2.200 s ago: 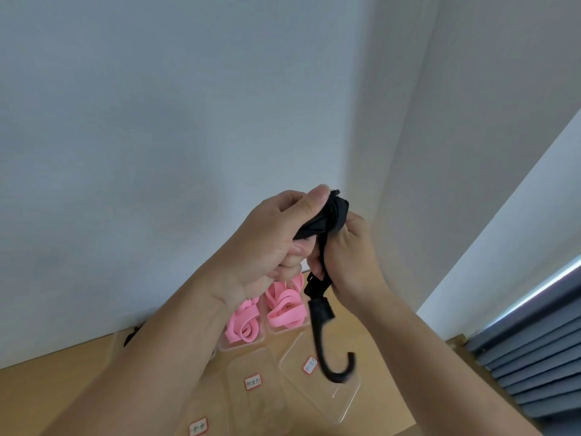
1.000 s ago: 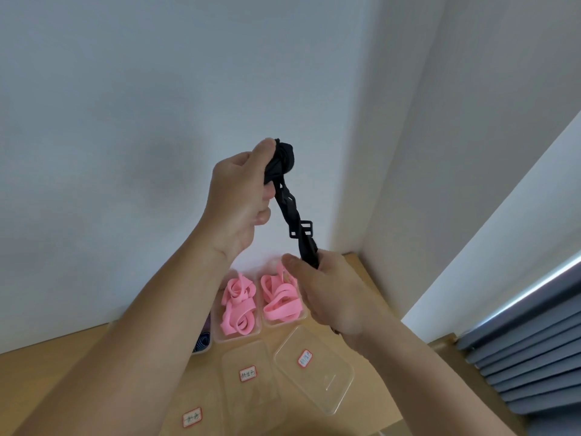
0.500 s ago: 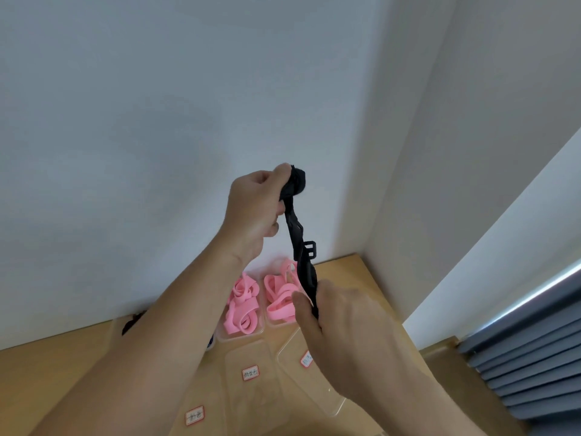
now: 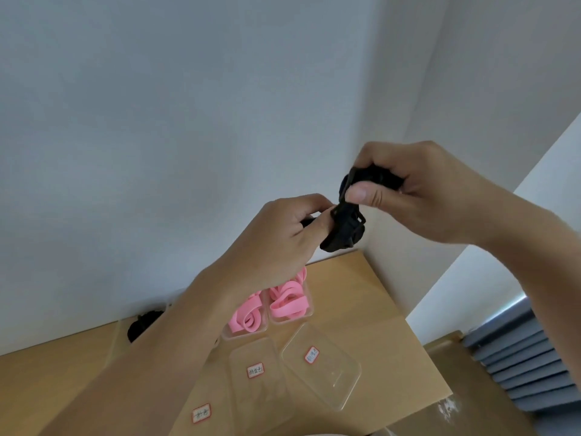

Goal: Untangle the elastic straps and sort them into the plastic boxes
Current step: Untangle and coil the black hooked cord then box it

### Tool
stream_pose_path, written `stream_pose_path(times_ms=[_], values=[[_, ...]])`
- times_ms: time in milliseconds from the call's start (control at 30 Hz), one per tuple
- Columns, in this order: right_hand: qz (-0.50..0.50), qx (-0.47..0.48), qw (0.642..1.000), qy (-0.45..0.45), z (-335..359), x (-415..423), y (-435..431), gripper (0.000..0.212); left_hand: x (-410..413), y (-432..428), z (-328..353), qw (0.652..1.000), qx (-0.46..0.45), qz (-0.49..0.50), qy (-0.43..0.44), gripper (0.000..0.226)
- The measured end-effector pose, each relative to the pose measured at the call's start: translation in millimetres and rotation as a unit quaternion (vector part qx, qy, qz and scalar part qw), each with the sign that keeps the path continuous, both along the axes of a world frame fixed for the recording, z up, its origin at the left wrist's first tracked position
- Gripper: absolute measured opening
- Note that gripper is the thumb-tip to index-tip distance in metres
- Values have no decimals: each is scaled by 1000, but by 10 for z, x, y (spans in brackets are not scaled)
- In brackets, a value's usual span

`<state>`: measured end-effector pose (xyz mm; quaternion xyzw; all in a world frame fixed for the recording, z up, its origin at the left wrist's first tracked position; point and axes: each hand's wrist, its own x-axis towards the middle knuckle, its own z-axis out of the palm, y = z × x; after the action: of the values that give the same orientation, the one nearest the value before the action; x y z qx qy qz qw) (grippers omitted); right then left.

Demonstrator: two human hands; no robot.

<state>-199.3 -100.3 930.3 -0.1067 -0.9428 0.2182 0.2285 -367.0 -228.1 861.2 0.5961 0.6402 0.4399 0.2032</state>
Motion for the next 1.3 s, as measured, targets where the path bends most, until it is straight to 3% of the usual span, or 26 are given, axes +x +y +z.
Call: stream_pose_path(times_ms=[133, 400, 500, 667, 767, 867, 967, 1133, 1267, 1300], values=[[44, -90, 995, 27, -27, -110, 103, 31, 40, -67, 41, 999, 31, -11, -38, 67], [92, -223, 968, 62, -281, -353, 129, 21, 148, -91, 103, 993, 106, 37, 28, 50], [79, -300, 945, 102, -507, -478, 3, 21, 160, -95, 142, 977, 174, 117, 37, 41], [39, -428, 898, 94, -891, -647, -455, 47, 183, -76, 146, 950, 200, 202, -126, 11], [-19, -389, 916, 97, -988, -664, -623, 48, 76, -11, 113, 923, 177, 261, -221, 13], [-97, -299, 948, 37, -1023, -626, -727, 46, 3, 39, 4, 914, 131, 276, -268, 20], [-123, -262, 957, -5, -1009, -539, -732, 37, -1, 47, -113, 930, 93, 281, -219, 22], [-123, -366, 922, 14, -959, -424, -725, 42, -2, 26, -161, 955, 92, 271, -83, 24], [-92, -543, 833, 49, -873, -401, -700, 57, 109, -12, -158, 961, 120, 245, 43, 18], [-101, -550, 827, 61, -874, -398, -688, 57, 122, -19, -152, 960, 125, 240, 68, 21]])
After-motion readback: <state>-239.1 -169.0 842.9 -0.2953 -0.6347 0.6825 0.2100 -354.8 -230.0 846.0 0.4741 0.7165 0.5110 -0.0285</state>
